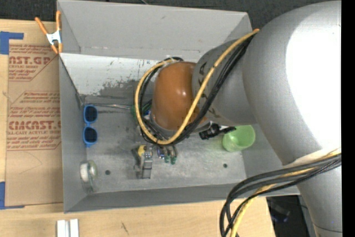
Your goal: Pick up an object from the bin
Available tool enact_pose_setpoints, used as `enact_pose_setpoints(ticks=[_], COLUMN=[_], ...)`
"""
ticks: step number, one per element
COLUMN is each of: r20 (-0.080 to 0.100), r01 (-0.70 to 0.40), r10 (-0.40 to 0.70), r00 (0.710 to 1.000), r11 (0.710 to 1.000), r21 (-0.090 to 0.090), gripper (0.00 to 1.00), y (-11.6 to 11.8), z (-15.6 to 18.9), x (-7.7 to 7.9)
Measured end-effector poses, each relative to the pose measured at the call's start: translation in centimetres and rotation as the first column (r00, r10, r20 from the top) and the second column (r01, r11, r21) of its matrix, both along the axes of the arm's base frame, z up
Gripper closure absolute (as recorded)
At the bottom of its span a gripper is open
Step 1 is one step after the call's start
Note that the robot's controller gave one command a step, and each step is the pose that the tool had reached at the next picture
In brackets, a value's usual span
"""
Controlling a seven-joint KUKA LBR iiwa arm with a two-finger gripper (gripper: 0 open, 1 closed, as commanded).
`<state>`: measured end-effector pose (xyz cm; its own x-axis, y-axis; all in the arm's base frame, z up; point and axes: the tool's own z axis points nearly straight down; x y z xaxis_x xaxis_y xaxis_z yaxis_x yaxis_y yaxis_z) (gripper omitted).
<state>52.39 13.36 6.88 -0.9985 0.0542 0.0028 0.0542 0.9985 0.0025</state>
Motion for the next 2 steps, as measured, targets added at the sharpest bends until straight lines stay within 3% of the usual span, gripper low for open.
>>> enact_pose_setpoints(ticks=[1,2], r20=[0.004,0.011], r01=[0.004,0.009], r10=[-0.004,-0.009], r00=[1.000,1.000], r11=[1.000,1.000], r21=[-0.001,-0.001], gripper=[1.00,1.00], y=[-0.3,-2.8], z=[0.2,15.5], x=[0.2,1.4])
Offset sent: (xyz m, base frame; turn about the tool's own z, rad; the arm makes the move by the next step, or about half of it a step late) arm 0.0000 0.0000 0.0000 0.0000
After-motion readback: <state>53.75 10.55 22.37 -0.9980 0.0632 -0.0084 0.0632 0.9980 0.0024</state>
